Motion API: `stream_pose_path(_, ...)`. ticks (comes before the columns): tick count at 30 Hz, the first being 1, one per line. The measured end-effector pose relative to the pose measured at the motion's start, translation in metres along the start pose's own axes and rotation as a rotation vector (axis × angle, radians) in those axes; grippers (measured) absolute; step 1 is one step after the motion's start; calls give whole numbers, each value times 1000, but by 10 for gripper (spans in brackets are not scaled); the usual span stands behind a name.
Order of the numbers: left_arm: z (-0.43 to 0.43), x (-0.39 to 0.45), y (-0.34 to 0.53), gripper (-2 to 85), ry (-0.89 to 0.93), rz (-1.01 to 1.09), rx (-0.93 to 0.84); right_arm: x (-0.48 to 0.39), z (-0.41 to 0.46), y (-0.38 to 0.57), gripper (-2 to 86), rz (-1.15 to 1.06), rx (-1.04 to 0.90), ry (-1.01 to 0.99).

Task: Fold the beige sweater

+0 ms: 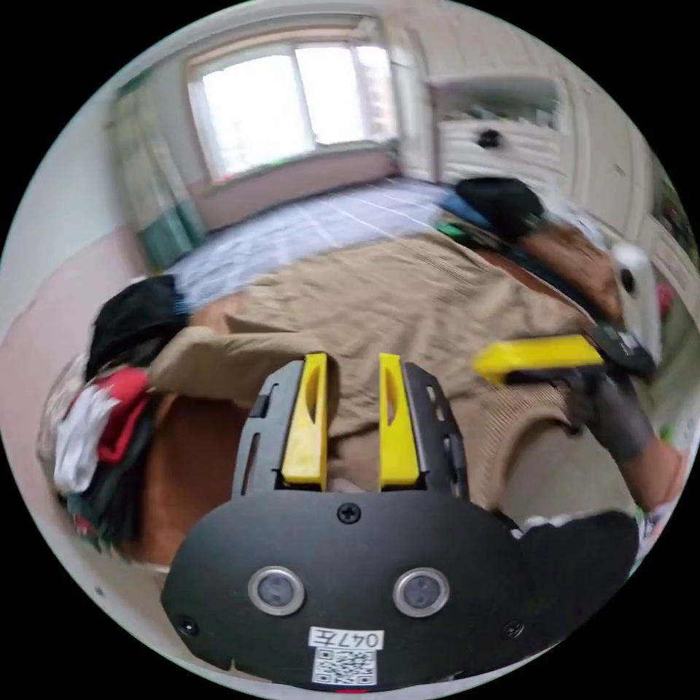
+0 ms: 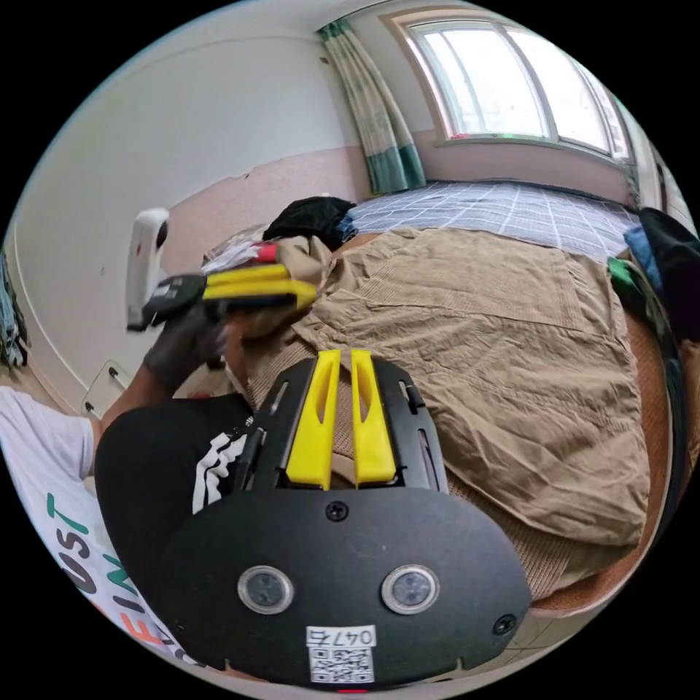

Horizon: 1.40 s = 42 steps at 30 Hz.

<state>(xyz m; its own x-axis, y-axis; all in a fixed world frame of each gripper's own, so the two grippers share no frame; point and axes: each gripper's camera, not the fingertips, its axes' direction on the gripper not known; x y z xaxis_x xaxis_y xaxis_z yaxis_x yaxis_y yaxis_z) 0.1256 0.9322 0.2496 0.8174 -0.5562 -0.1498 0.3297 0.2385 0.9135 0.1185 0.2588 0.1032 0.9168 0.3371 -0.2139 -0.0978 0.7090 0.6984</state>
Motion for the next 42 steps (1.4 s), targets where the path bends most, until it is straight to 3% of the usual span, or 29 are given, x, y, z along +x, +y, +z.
stream_pose_path(1,7,29,3,114,122,80,-17,5,-8,4,2,25,18,9)
stream_pose_path(4,-21,45,1,126,12,116,-12,9,-26,11,8,55,49,35)
stream_pose_path(6,-46,23,6,125,-3,44,20,4,-32,10,10,47,64,33)
stream_pose_path(10,-79,-75,61,101,-76,-312,52,-41,-21,-23,16,-87,78,-73)
stream_pose_path(16,-28,-159,161,88,292,-588,32,-175,74,-108,41,-464,-83,-152)
stream_pose_path(21,-21,-147,158,99,123,-544,51,-256,205,-120,76,-712,-318,76)
stream_pose_path(25,19,-139,139,106,12,-467,31,-261,251,-106,12,-822,-332,249)
stream_pose_path(28,65,-148,135,120,66,-487,-68,-225,212,-143,0,-670,-265,129)
stream_pose_path(31,74,-152,142,125,104,-516,-61,-108,136,-173,1,-268,-72,-43)
stream_pose_path(33,77,-154,146,124,118,-519,-65,-15,107,-156,10,6,9,-43)
stream_pose_path(35,79,-153,149,123,145,-516,-60,88,88,-94,91,298,-1,82)
stream_pose_path(37,79,-147,150,123,147,-498,-59,139,77,-34,161,467,-34,71)
stream_pose_path(42,81,-130,151,122,125,-462,-89,161,25,110,124,617,121,122)
